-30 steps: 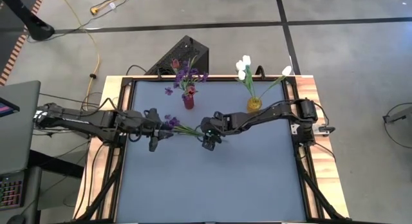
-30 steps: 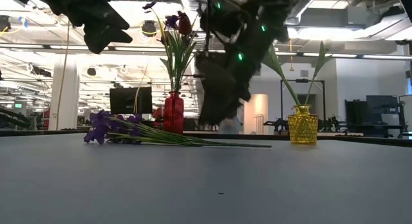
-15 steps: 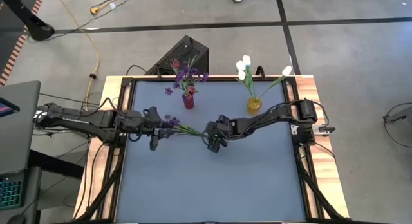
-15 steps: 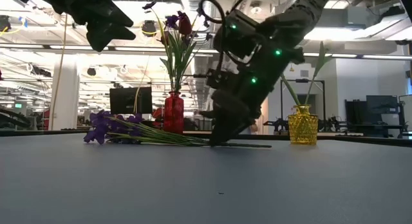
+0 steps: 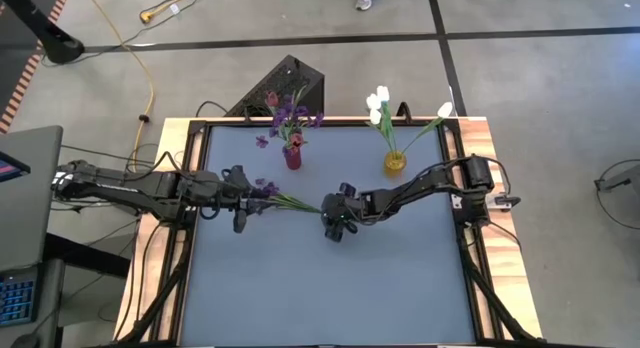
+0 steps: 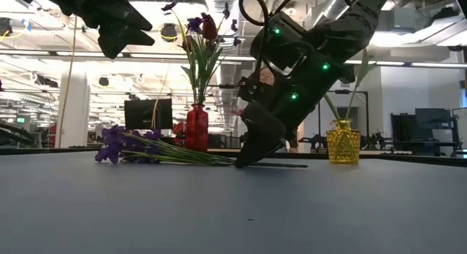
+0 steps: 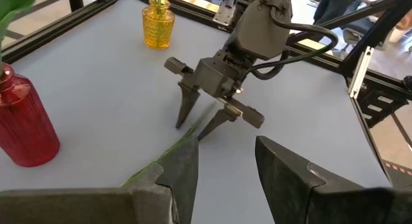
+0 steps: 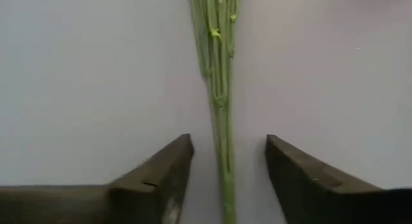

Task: Sort flowers into vase by color
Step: Put the purple flowers into the red vase

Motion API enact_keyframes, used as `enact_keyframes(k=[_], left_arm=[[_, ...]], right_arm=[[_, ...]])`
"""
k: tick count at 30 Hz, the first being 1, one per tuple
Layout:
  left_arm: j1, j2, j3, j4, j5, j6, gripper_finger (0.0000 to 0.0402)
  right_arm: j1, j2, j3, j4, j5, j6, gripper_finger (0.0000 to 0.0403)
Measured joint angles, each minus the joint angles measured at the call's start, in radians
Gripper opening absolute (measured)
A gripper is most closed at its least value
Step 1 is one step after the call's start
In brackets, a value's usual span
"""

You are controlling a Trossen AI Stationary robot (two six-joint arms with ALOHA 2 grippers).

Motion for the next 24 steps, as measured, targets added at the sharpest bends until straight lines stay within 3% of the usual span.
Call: enact_keyframes(k=[7,8,13,19,24], left_arm=[[0.0,-0.002,0.0,0.0,0.008,-0.021,0.0142],[0.0,-0.007,0.0,-0.002,0.011,-0.024,0.0141],[0.0,-0.073,0.0,-0.022,0.024,-0.026,0.0142],[0.0,-0.19,0.0,-0.047,-0.051,-0.027,0.0141],[0.0,-0.247,0.0,-0.056,0.018,-0.029,0.0141]], right_arm=[[0.013,0.035,0.003,-0.008,-0.061,0.101,0.0043],[0.014,0.025,0.003,-0.014,-0.073,0.118,0.0032],[0.011,-0.05,-0.005,-0.043,-0.123,0.207,0.0032],[0.014,-0.215,-0.006,-0.033,-0.144,0.21,0.0032],[0.011,-0.309,-0.004,0.065,-0.11,0.201,0.0032]])
